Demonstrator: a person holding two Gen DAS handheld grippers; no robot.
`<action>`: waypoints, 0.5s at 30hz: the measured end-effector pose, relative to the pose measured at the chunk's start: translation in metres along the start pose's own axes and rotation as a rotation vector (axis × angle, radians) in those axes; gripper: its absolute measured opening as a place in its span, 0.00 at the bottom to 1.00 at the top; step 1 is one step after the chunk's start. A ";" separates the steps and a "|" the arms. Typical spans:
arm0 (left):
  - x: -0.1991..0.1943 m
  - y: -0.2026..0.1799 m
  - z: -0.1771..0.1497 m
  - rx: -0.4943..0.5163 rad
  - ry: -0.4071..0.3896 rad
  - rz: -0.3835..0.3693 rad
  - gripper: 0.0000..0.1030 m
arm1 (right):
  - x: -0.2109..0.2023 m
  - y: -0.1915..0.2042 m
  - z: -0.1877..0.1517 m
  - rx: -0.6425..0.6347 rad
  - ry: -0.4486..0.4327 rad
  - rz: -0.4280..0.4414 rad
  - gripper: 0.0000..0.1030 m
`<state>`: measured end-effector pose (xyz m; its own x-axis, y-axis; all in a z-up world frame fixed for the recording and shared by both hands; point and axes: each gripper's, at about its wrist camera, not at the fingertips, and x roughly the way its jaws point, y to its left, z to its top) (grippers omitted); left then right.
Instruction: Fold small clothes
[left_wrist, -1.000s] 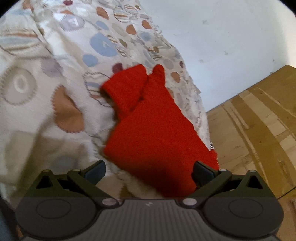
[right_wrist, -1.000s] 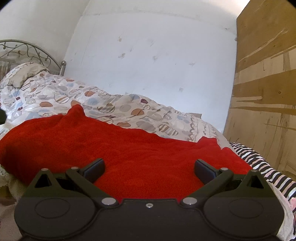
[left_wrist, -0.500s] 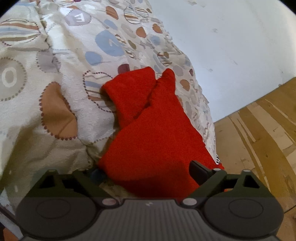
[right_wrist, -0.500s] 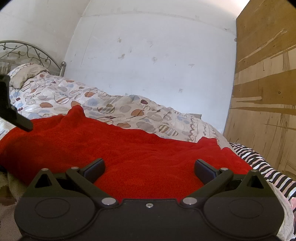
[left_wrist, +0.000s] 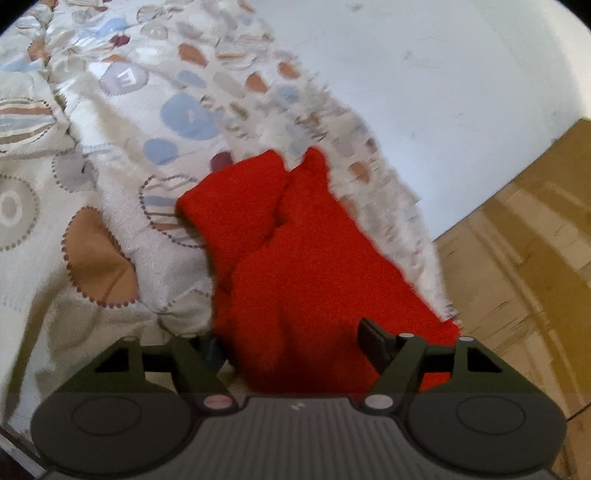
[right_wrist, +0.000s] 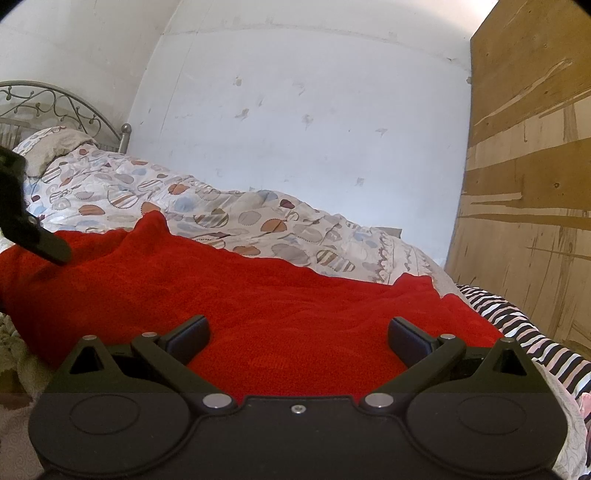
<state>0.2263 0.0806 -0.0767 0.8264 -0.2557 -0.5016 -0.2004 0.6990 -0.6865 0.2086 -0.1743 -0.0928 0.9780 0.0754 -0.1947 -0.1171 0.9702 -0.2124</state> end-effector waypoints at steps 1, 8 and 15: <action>0.002 0.002 0.003 -0.018 0.008 0.010 0.74 | 0.000 0.000 0.000 0.000 0.000 0.000 1.00; -0.019 0.003 0.013 0.074 -0.106 0.101 0.99 | 0.000 0.000 0.000 0.001 -0.001 0.000 1.00; 0.014 0.002 0.056 0.234 -0.038 0.103 1.00 | 0.000 0.000 -0.001 0.000 -0.002 -0.001 1.00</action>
<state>0.2666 0.1155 -0.0551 0.8282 -0.1524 -0.5394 -0.1611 0.8569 -0.4896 0.2083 -0.1739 -0.0934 0.9784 0.0745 -0.1930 -0.1158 0.9703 -0.2122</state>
